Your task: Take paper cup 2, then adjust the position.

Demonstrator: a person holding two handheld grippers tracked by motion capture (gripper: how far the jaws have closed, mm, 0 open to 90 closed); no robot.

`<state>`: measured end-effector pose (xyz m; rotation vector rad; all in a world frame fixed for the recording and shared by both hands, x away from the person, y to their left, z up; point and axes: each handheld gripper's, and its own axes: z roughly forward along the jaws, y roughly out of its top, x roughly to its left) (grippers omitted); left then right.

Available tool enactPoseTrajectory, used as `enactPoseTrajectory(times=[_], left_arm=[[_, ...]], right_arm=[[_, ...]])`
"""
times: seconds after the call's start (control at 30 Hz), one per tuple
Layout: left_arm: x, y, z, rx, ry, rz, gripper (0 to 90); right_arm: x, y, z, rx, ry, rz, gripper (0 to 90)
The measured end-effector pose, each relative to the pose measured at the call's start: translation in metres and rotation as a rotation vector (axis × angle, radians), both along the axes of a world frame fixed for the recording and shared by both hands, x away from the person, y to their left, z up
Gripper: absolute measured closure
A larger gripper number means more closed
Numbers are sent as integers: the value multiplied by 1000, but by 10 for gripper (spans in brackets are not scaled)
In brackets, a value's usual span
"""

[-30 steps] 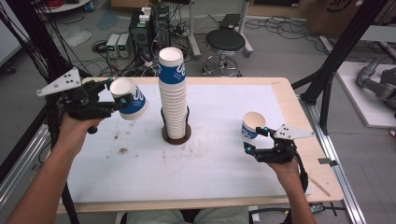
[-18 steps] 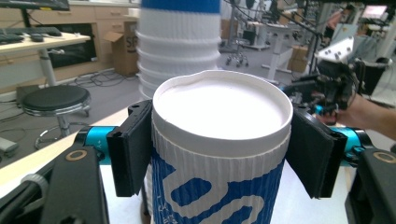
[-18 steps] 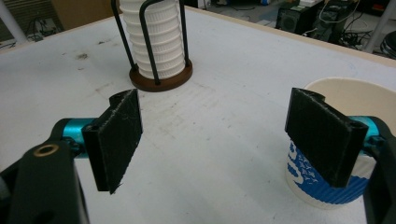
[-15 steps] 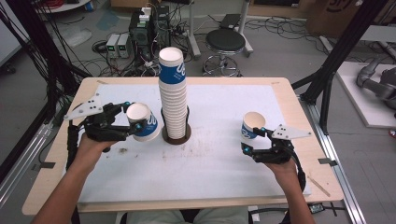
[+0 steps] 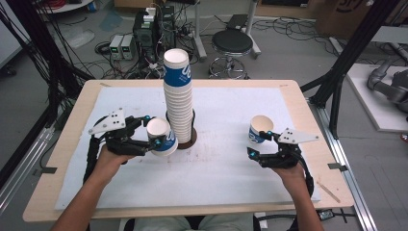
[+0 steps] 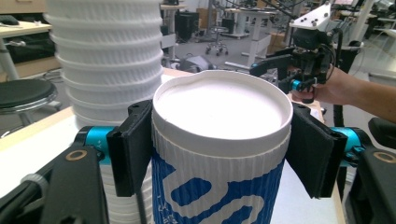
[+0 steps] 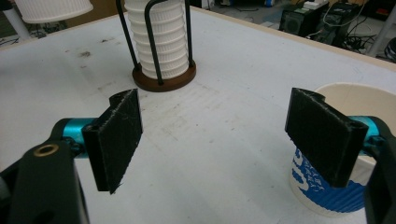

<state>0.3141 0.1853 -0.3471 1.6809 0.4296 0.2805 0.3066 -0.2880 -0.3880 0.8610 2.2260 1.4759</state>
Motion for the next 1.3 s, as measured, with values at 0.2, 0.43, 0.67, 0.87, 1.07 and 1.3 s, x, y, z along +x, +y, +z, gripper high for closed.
enactPoseTrajectory(times=[0.2, 0.43, 0.67, 0.87, 1.07, 1.3], left_arm=[[-1, -5, -6, -10, 12, -7, 297], [-1, -13, -7, -8, 11, -30, 296], [-1, -19, -11, -16, 19, -47, 297], [-2, -22, -13, -21, 21, -65, 296], [-3, -28, -13, -21, 18, -89, 296], [0, -38, -9, -33, 13, -123, 296]], right_arm=[[-1, 1, -1, -2, 1, 5, 195], [-2, 0, -1, 13, -7, 9, 195], [-4, 4, -1, 27, -6, 36, 195], [-3, 12, 0, 28, 0, 89, 195], [-5, 24, 1, 39, 4, 174, 195], [-7, 46, 4, 22, 7, 252, 195]])
